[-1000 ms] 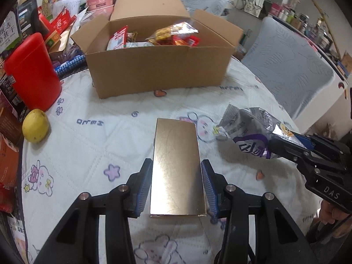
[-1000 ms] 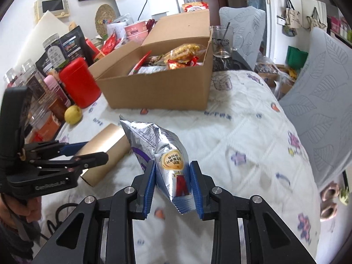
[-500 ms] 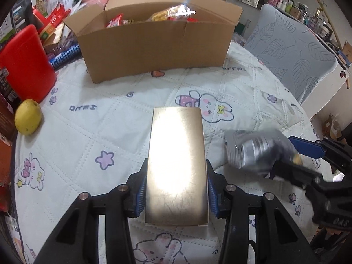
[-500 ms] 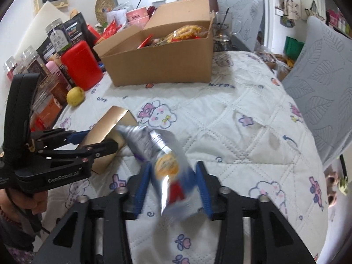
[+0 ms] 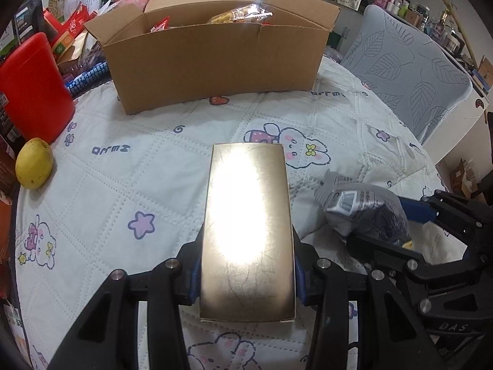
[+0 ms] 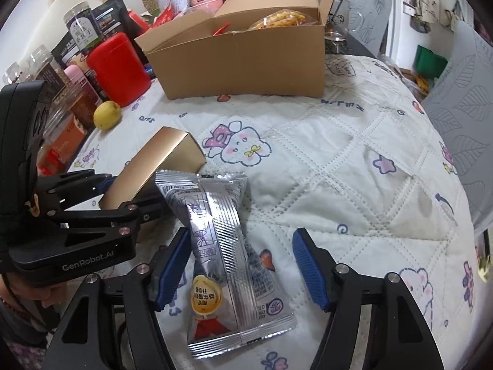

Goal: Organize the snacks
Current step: 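Carry the gold box with the left gripper while the right gripper carries the silver bag to the box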

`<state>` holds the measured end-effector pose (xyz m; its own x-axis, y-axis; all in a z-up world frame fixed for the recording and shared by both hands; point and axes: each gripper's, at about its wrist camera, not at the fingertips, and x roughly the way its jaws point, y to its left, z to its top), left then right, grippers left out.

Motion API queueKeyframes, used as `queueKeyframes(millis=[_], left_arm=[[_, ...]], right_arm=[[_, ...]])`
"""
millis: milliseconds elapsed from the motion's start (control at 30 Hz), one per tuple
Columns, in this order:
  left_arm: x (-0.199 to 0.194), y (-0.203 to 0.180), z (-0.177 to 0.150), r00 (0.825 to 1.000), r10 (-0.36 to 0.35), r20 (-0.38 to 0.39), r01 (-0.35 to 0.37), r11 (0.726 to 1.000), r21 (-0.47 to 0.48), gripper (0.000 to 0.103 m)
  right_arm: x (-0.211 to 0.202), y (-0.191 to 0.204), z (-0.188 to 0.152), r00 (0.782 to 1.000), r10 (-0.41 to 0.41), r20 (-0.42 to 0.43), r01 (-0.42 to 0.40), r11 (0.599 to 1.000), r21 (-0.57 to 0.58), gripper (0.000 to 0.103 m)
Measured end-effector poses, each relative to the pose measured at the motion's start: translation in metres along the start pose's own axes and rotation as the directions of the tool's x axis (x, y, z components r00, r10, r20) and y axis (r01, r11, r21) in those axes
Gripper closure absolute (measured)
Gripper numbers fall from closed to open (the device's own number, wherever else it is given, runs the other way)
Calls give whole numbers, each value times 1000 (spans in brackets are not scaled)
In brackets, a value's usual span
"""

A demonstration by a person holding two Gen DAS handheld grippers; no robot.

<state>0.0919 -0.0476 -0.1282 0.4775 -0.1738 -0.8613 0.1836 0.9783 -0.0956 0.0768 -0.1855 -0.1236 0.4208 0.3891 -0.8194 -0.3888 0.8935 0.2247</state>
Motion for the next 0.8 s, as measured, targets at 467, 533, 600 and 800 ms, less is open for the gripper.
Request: queueKeyframes(millis=[467, 533, 600, 800], left_arm=[[-25, -1, -10, 999, -36, 38, 36, 999, -6, 59], [-34, 0, -10, 998, -39, 54, 39, 999, -7, 59], [-40, 0, -10, 997, -39, 70, 40, 999, -8, 59], [-66, 0, -9, 991, -40, 127, 42, 999, -12, 59]], right_arm=[[-27, 10, -2, 994, -8, 112, 7, 1000, 9, 74], [-32, 11, -4, 992, -5, 123, 4, 1000, 9, 74], [-36, 13, -5, 991, -3, 133, 2, 1000, 9, 74], [-49, 19, -7, 987, 6, 162, -7, 1000, 4, 74]])
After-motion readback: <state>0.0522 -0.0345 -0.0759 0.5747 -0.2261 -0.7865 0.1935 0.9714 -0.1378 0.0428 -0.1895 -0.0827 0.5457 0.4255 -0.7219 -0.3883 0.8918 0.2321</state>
